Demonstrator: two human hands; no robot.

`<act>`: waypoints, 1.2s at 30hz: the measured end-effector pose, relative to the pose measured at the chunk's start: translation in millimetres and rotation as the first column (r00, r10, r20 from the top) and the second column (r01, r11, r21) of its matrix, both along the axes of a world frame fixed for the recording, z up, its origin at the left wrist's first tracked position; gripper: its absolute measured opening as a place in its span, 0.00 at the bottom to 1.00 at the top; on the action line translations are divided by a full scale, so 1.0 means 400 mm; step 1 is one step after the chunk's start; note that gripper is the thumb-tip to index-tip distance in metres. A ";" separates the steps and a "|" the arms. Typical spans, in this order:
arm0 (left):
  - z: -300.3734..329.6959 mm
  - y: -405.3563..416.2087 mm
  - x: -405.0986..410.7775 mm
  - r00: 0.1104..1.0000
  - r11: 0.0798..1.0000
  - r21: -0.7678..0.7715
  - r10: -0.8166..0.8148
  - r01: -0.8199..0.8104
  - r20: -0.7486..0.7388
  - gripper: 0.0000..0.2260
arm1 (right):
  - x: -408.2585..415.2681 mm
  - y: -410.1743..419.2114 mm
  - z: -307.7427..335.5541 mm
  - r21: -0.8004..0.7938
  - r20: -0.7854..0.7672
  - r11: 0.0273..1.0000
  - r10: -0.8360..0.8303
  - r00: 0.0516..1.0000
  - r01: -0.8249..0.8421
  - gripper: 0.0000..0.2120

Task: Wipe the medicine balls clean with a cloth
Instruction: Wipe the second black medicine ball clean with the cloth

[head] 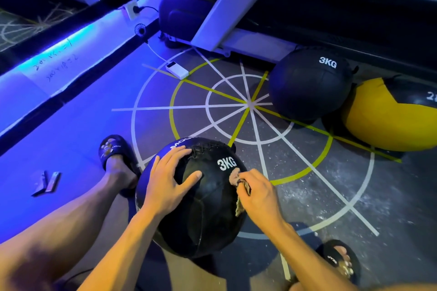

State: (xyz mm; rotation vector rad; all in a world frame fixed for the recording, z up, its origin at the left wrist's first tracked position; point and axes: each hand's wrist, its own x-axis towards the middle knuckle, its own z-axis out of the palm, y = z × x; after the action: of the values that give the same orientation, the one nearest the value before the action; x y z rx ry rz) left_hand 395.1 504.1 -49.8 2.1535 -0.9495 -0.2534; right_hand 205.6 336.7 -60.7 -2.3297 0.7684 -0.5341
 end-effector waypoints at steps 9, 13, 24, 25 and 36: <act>0.007 0.004 -0.006 0.999 0.999 -0.015 -0.028 0.028 0.015 0.26 | -0.031 0.012 -0.008 0.133 -0.034 0.991 -0.005 0.999 0.009 0.05; 0.015 0.006 0.000 1.000 0.999 -0.036 -0.024 0.025 0.017 0.25 | 0.027 0.001 -0.005 0.116 -0.071 0.990 -0.077 0.994 0.085 0.03; -0.005 0.005 -0.016 1.000 0.998 -0.055 0.004 -0.004 -0.003 0.23 | 0.004 0.014 -0.005 0.228 -0.127 0.967 -0.089 0.988 0.117 0.02; -0.004 0.003 -0.015 1.000 0.998 -0.064 0.011 -0.011 0.001 0.23 | 0.018 0.010 0.002 0.222 -0.125 0.967 -0.099 0.987 0.125 0.02; -0.012 -0.003 -0.022 0.999 0.996 -0.082 0.032 -0.032 0.001 0.22 | -0.024 0.021 -0.006 0.216 -0.202 0.960 -0.136 0.970 0.180 0.06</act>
State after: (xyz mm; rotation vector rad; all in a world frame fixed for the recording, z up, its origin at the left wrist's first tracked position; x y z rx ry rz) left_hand 386.4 502.8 -54.5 2.0924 -0.9111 -0.1928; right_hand 196.1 345.0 -63.3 -2.1292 1.0537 -0.2779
